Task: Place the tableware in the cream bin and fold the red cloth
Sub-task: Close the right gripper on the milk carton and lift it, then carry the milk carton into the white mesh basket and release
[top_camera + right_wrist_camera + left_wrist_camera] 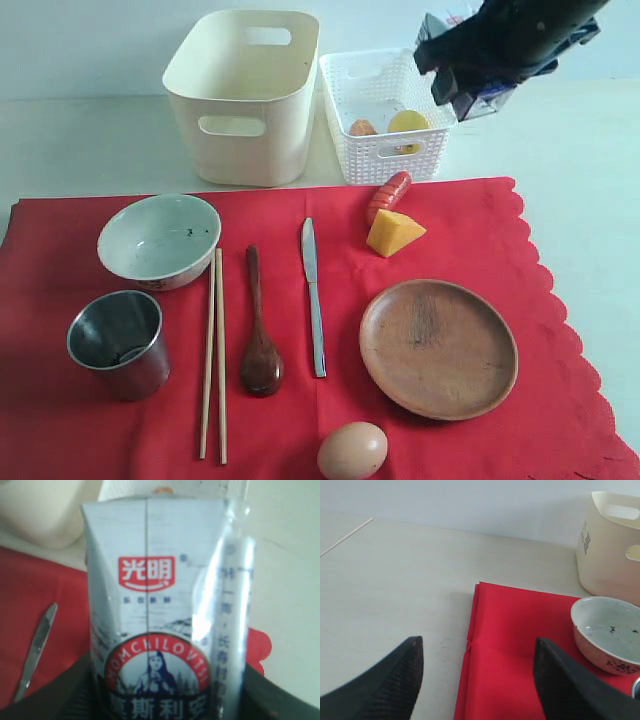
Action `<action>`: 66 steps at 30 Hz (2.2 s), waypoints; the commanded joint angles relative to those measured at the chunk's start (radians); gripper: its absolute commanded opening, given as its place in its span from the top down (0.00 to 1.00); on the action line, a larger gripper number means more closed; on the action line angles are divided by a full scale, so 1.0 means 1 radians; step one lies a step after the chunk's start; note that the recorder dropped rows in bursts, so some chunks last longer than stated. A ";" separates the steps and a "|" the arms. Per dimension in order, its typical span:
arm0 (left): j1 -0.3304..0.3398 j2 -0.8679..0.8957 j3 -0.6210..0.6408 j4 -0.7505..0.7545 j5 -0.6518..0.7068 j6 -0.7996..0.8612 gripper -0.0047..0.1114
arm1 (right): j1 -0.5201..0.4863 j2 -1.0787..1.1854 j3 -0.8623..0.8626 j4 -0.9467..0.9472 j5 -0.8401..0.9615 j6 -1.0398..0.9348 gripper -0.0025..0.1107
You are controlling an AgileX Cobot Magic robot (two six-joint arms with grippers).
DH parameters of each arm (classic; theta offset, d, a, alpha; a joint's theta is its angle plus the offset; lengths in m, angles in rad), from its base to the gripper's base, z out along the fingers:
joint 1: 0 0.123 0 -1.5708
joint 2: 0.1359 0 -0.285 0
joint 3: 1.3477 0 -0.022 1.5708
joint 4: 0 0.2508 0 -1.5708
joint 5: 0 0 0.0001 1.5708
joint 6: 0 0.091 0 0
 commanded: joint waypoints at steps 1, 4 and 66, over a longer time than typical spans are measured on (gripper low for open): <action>0.001 -0.006 0.000 0.005 -0.006 0.005 0.43 | -0.001 0.041 -0.093 0.057 -0.034 -0.024 0.98; 0.001 -0.006 0.000 0.005 -0.006 0.005 0.43 | -0.001 0.098 -0.157 0.091 -0.034 -0.055 0.98; 0.001 -0.006 0.000 0.005 -0.006 0.005 0.43 | 0.000 0.549 -0.719 0.139 0.044 -0.014 0.31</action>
